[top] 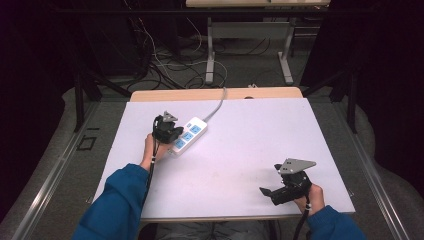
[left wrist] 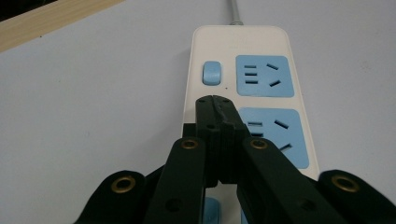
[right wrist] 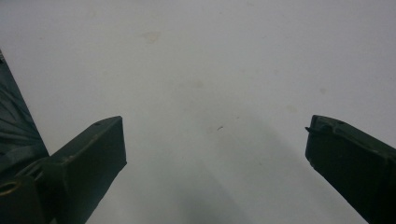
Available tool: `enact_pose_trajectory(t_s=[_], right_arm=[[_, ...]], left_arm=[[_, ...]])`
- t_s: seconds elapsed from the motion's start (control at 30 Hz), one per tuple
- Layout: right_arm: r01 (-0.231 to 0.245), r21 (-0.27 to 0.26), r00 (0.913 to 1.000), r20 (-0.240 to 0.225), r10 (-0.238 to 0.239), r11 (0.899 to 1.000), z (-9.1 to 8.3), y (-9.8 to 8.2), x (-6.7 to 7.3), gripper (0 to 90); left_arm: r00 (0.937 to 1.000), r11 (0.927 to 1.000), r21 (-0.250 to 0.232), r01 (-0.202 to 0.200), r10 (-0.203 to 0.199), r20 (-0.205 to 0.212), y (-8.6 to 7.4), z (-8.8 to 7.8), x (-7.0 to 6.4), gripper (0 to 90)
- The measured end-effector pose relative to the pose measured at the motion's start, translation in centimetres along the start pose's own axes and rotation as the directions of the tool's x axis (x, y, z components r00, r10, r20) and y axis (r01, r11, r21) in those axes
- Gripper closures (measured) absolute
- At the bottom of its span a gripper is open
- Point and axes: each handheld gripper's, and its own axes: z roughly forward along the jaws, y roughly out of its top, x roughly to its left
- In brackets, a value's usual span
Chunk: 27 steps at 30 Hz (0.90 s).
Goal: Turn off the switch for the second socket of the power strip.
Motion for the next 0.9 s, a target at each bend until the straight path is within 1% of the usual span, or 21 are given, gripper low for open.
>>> enact_pose_trajectory(t_s=[0.1,0.13,0.23,0.27,0.37,0.47,0.53,0.57,0.6,0.67,0.7,0.9], right_arm=[[-0.01,0.002,1.0,0.0,0.01,1.0,-0.04,-0.02,0.07,4.7],[0.002,0.0,1.0,-0.001,-0.002,1.0,-0.01,-0.01,-0.02,4.7],[0.002,0.0,1.0,-0.001,-0.002,1.0,-0.01,-0.01,-0.02,4.7],[-0.01,0.002,1.0,0.0,0.01,1.0,-0.05,-0.02,0.07,4.7],[-0.004,0.002,1.0,-0.001,0.004,1.0,-0.03,-0.02,0.03,4.6],[0.002,0.001,1.0,-0.002,-0.002,1.0,-0.01,-0.01,-0.02,4.7],[0.002,0.001,1.0,-0.002,-0.002,1.0,-0.02,-0.01,-0.02,4.6],[-0.002,0.001,1.0,-0.002,0.002,1.0,-0.03,-0.02,0.01,4.6],[-0.011,0.003,0.9999,-0.002,0.011,1.0,-0.06,-0.03,0.1,4.7],[-0.009,0.002,1.0,-0.001,0.009,1.0,-0.05,-0.03,0.08,4.7],[0.003,0.0,1.0,-0.002,-0.003,1.0,-0.02,-0.01,-0.01,4.7],[0.002,0.001,1.0,-0.002,-0.002,1.0,-0.02,-0.01,-0.03,4.7]], left_arm=[[1.0,1.0,0.002,-0.004,0.004,-0.003,0.03,0.0,-0.03,90.0],[0.9999,0.9999,0.009,-0.01,0.01,-0.009,0.06,-0.04,-0.05,90.0],[0.9999,0.9999,0.01,-0.01,0.011,-0.011,0.08,-0.05,-0.06,90.0],[0.9999,0.9999,0.01,-0.009,0.01,-0.011,0.09,-0.05,-0.09,90.0],[0.9999,0.9999,0.005,-0.015,0.015,-0.005,0.14,-0.01,-0.12,90.0],[0.9998,0.9997,0.014,-0.021,0.021,-0.007,0.19,-0.04,-0.2,90.0],[0.9998,0.9998,0.003,-0.018,0.018,-0.008,0.21,-0.11,-0.2,90.0],[0.9998,0.9997,0.013,-0.019,0.019,-0.001,0.35,-0.35,-0.12,90.0],[0.9996,0.9996,0.008,-0.025,0.025,-0.012,0.38,-0.26,-0.2,90.0],[0.9998,0.9998,0.007,-0.019,0.019,-0.007,0.32,-0.26,-0.17,90.0],[0.9998,0.9998,0.008,-0.02,0.02,-0.007,0.33,-0.27,-0.16,90.0],[0.9998,0.9998,0.007,-0.019,0.019,-0.007,0.33,-0.26,-0.17,90.0]])
